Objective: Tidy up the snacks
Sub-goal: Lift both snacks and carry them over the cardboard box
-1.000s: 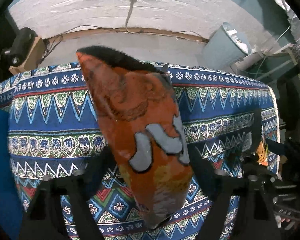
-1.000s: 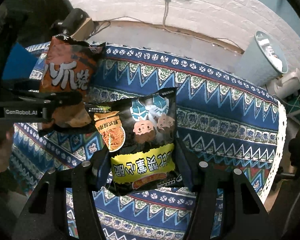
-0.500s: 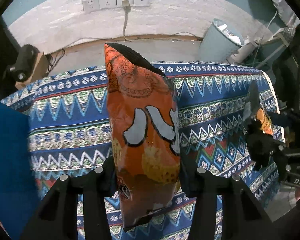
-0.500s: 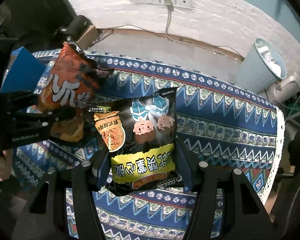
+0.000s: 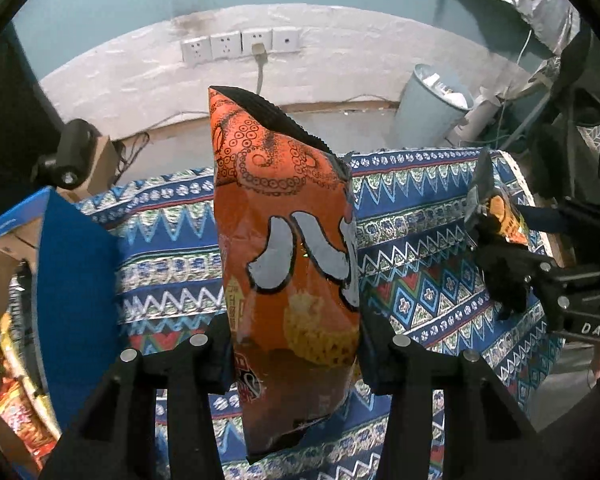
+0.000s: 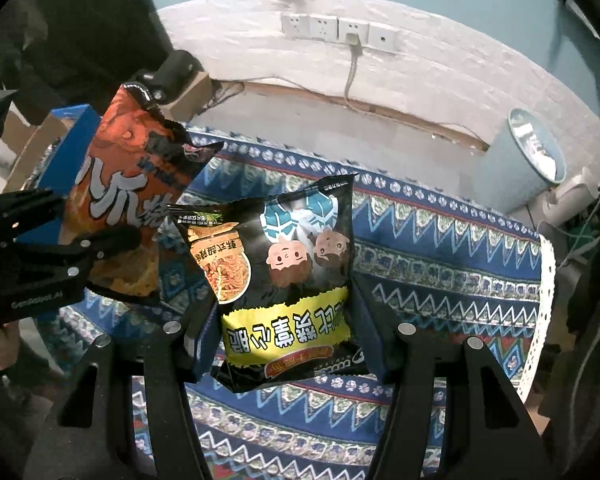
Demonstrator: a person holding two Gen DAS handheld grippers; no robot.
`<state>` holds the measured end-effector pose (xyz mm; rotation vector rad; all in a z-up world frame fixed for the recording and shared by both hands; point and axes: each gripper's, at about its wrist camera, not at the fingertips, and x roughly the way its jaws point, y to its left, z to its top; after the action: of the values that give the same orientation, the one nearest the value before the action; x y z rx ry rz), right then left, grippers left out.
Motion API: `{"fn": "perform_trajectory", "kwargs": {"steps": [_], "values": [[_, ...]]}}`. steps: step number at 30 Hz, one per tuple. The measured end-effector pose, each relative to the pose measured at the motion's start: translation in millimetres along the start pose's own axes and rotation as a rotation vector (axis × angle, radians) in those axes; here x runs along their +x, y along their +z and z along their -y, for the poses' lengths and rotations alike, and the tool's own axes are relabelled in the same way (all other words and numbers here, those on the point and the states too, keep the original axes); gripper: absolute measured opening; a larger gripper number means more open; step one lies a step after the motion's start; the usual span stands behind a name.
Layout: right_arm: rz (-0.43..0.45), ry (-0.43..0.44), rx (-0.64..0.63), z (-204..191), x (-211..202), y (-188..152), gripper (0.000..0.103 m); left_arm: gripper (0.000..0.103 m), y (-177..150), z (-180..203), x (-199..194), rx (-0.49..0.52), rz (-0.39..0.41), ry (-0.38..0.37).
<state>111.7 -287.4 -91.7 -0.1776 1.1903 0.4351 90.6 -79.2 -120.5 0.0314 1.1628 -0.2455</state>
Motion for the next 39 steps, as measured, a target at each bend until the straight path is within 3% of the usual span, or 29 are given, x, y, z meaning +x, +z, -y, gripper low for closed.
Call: {"fn": "perform_trajectory", "kwargs": {"steps": [16, 25, 39], "values": [[0.079, 0.034, -0.055, -47, -31, 16, 0.058, 0.048, -24, -32, -66, 0.003, 0.074, 0.06], [0.121, 0.086, -0.097, -84, -36, 38, 0.058, 0.048, -38, -67, -98, -0.021, 0.125, 0.137], [0.146, 0.201, -0.215, -182, -36, 81, 0.058, 0.048, -65, -149, -140, -0.16, 0.189, 0.17]]}}
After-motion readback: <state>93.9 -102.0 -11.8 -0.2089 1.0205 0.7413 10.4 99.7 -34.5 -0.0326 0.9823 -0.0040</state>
